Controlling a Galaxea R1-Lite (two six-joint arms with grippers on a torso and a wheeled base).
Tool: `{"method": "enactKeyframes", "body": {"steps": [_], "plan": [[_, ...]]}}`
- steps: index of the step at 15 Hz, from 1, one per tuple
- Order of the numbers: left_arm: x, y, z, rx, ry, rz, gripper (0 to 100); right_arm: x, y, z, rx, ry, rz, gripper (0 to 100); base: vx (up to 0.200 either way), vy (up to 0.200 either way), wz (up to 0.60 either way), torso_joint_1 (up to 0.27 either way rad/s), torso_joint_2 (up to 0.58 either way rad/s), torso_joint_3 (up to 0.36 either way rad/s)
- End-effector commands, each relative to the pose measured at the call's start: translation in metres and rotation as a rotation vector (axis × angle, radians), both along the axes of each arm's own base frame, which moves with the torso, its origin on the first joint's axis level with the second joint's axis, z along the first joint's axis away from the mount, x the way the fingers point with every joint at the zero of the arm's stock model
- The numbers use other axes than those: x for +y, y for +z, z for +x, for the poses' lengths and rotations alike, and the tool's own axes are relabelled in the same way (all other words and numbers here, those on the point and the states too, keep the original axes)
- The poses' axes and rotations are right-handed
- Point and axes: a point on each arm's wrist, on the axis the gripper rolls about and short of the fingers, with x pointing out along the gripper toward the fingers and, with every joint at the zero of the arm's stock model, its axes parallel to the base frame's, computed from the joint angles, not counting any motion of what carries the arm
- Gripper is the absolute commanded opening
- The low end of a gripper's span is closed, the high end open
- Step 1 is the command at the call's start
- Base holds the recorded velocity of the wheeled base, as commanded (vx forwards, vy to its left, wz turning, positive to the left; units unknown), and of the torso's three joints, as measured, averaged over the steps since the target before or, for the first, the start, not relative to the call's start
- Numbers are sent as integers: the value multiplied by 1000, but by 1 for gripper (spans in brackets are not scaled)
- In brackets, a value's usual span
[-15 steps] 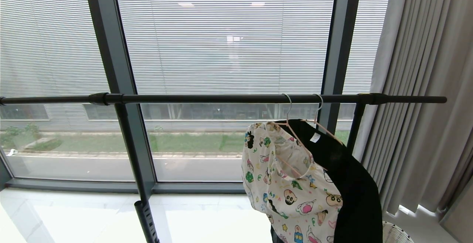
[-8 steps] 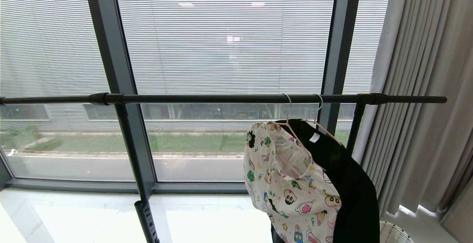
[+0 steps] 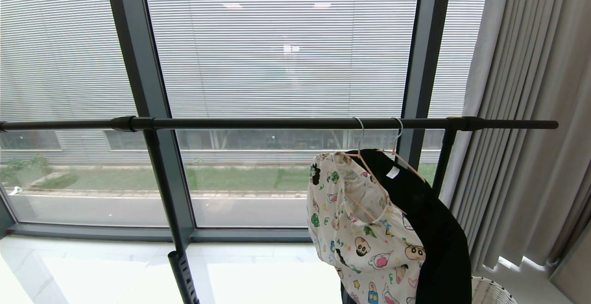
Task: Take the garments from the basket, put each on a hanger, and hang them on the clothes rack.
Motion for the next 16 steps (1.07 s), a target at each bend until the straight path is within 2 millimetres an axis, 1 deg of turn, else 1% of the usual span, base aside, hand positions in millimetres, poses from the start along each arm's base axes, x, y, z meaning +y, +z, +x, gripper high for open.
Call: {"method": "enactKeyframes", "body": {"steps": [1,3,5,8,9,10,11,12,13,14,15,16], "plan": [[0,0,0,0,4,-33,100,0,0,0,1,1,1,100,0,0,0,0,0,0],[0,-4,0,37,24,-98,100,0,0,0,6,3,-8,100,0,0,0,0,0,0],[0,-5,0,42,15,-55,100,1,0,1,10,31,-17,100,0,0,0,0,0,0],[0,-5,0,44,14,-49,100,9,-2,10,-47,419,32,100,0,0,0,0,0,0],[0,-5,0,44,14,-50,100,10,-4,12,-62,478,43,100,0,0,0,0,0,0],[0,-5,0,44,14,-50,100,14,-8,19,-130,639,57,100,0,0,0,0,0,0],[0,-5,0,44,14,-49,100,15,-10,22,-160,698,57,100,0,0,0,0,0,0],[0,-5,0,44,14,-49,100,15,-12,28,-258,713,40,100,0,0,0,0,0,0],[0,-5,0,44,12,-52,100,15,-7,28,-320,701,49,100,0,0,0,0,0,0],[0,-5,0,44,10,-50,100,14,-7,29,-323,633,75,100,0,0,0,0,0,0],[0,-5,0,44,12,-50,100,13,-7,29,-329,608,112,100,0,0,0,0,0,0],[0,-5,0,44,12,-52,100,14,-7,29,-347,620,226,100,0,0,0,0,0,0]]}}
